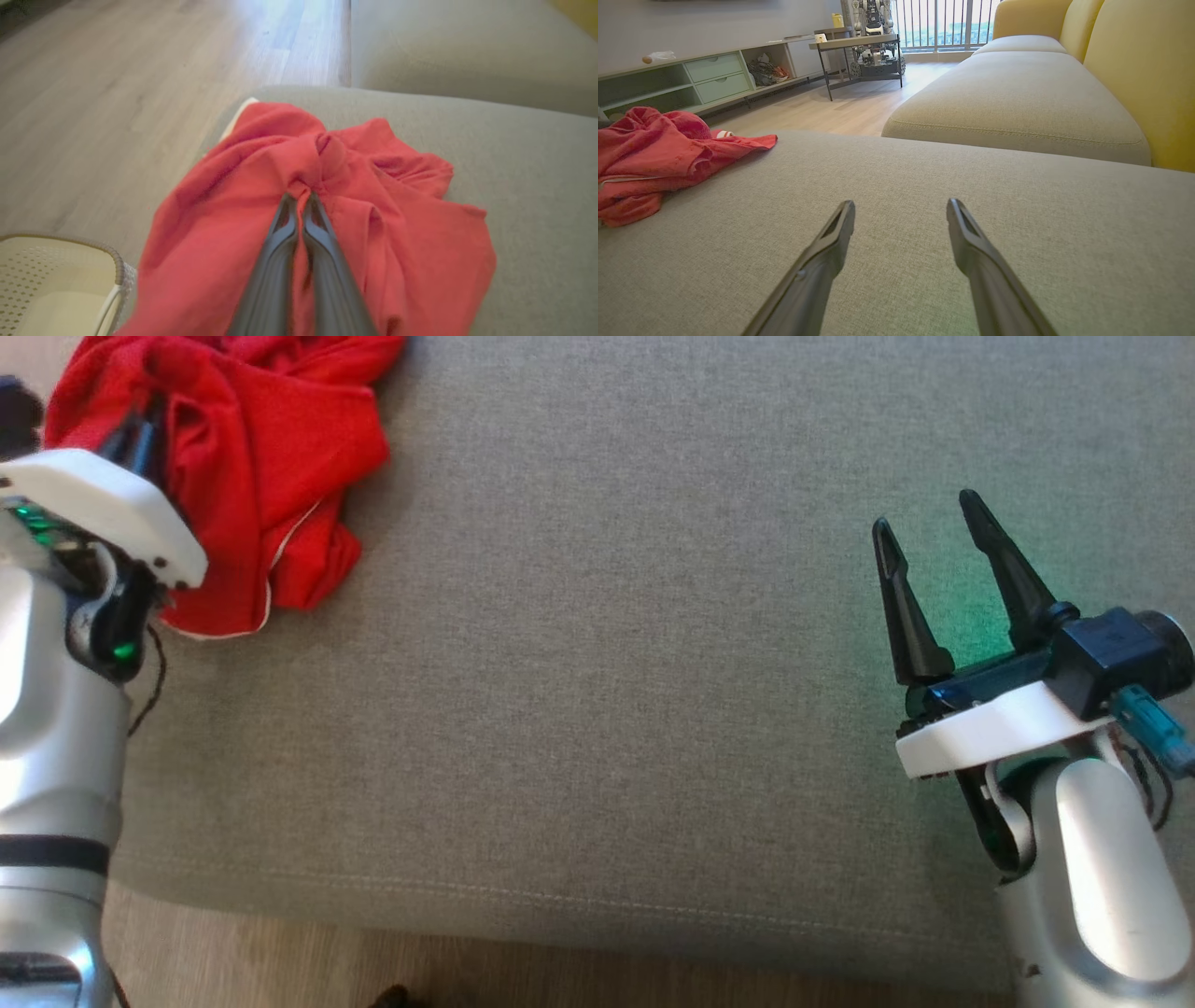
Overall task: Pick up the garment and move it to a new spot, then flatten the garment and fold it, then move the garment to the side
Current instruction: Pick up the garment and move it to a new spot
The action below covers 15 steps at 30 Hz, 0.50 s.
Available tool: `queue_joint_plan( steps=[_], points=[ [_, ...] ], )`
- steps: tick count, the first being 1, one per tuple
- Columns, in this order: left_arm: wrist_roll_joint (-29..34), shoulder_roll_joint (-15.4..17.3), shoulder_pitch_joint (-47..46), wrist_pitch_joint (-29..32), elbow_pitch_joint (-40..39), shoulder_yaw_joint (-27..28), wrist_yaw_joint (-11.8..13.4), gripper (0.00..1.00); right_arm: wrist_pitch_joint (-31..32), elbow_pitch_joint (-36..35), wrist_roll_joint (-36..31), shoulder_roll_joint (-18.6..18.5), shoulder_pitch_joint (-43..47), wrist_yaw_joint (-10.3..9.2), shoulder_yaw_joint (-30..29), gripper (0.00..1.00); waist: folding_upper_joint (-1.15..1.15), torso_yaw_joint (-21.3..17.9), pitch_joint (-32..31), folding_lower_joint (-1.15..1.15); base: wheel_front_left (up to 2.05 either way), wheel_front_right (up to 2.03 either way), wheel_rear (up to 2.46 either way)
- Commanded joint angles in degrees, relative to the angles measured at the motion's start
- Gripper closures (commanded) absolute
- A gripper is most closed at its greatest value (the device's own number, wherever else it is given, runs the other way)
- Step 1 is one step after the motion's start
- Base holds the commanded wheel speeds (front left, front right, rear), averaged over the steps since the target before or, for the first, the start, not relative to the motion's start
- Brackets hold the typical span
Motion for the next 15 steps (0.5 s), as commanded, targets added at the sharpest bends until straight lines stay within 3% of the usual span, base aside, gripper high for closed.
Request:
queue_joint_plan(
  steps=[1, 8, 15],
  points=[
    [0.0, 4.2, -3.2, -2.3, -1.7, 2.3, 0.3, 1.0, -0.5, -1.5, 0.6, 0.1, -0.4, -0.01, 1.4, 0.0, 0.0, 0.3, -0.8, 0.0, 0.0, 0.0, 0.0],
    [0.4, 4.9, -4.6, -13.8, -4.9, 4.8, 2.5, 1.0, -1.7, 1.6, 2.3, 0.1, 0.1, -0.01, 2.7, 0.0, 0.0, 0.2, -5.6, 0.0, 0.0, 0.0, 0.0],
    [-1.1, 4.5, -3.0, -17.4, -14.5, 8.4, 3.8, 1.0, -3.2, 4.7, 5.0, 0.1, 0.8, -0.01, 3.9, 0.0, 0.0, -1.1, -11.2, 0.0, 0.0, 0.0, 0.0]
  ],
)
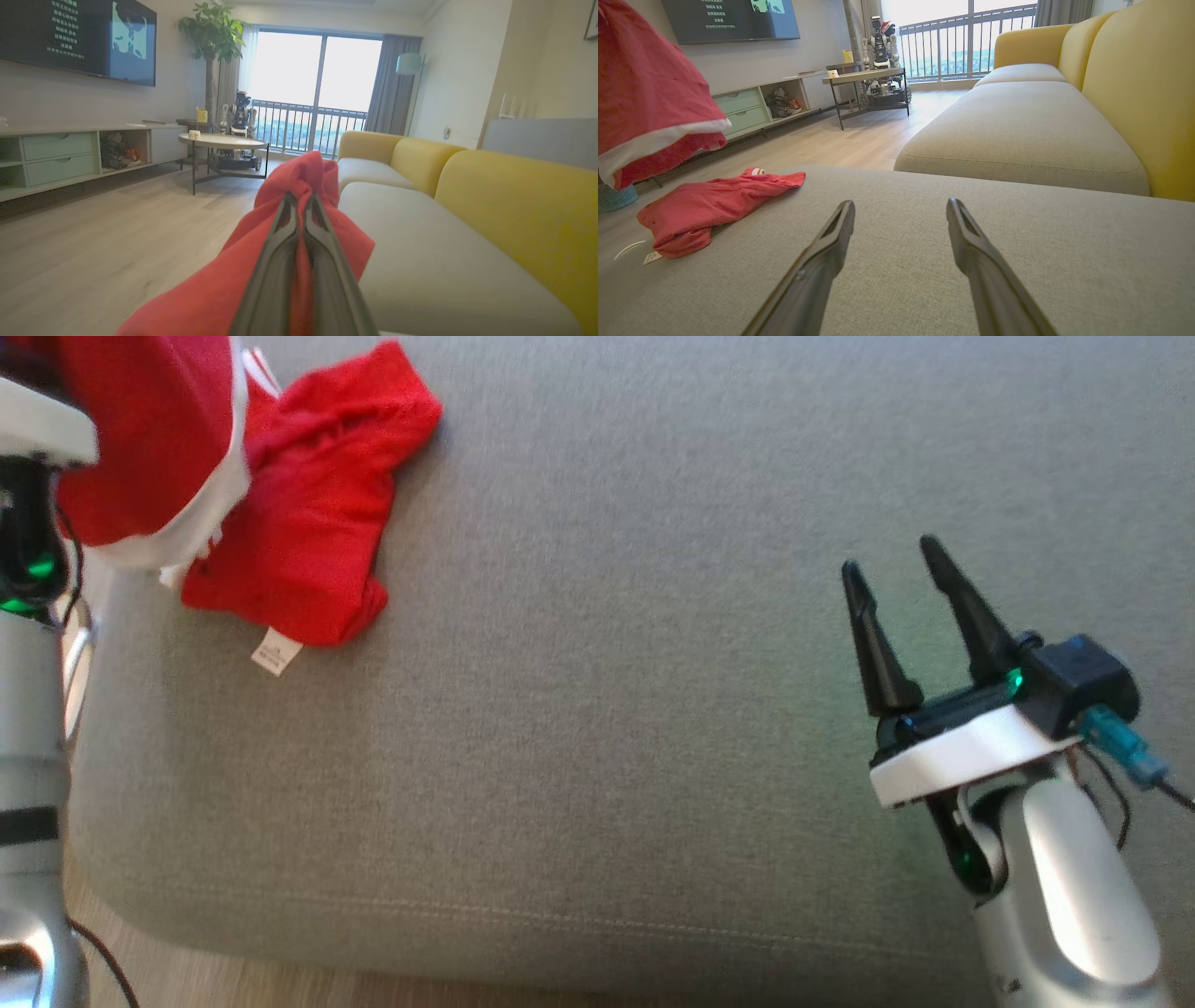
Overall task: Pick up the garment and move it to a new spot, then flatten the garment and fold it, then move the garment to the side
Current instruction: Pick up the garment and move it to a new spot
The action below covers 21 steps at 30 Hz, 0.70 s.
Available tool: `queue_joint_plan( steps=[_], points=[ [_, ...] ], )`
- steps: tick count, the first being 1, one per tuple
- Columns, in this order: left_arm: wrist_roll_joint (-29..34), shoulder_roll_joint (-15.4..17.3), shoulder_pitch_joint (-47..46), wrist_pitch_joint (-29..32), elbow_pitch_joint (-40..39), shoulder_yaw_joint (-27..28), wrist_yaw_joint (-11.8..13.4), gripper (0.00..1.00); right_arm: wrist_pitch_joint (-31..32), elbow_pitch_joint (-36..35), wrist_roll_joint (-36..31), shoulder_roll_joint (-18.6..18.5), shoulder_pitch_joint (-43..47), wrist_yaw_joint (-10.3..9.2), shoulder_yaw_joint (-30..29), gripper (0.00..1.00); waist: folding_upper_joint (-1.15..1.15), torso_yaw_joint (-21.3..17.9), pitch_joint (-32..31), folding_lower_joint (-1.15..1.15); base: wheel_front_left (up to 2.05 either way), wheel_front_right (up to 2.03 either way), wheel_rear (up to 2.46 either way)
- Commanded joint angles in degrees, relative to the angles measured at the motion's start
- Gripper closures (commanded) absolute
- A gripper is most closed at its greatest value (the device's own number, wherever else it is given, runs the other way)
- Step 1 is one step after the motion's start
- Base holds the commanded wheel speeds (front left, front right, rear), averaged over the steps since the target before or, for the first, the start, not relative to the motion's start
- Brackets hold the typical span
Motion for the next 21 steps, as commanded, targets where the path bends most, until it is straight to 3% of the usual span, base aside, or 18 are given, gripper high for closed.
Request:
queue_joint_plan(
  steps=[1, 7, 14, 21],
  points=[
    [-0.7, 3.2, -0.5, -0.6, -4.3, 2.6, 0.6, 1.0, -0.9, -1.0, 0.9, 0.1, 0.6, -0.01, 1.8, 0.0, 0.0, -1.2, -2.6, 0.01, 0.0, 0.0, 0.0],
    [-3.7, 2.1, 4.1, 3.4, -14.5, 2.2, -0.1, 1.0, -1.9, 1.4, 3.8, 0.1, 0.9, -0.01, 3.3, 0.0, 0.0, -4.8, -6.5, 0.01, 0.0, 0.0, 0.0],
    [-6.7, -2.3, 7.0, 10.8, -26.4, -1.5, 1.5, 1.0, -2.2, 1.7, 5.8, 0.1, -0.2, -0.01, 3.9, 0.0, 0.0, -10.5, -7.2, 0.01, 0.0, 0.0, 0.0],
    [-3.7, -5.2, 3.7, 14.1, -28.5, -7.1, 2.8, 1.0, -2.3, -2.5, 10.1, 0.1, -2.8, -0.01, 3.1, 0.0, 0.0, -17.6, -4.5, 0.01, 0.0, 0.0, 0.0]
  ],
)
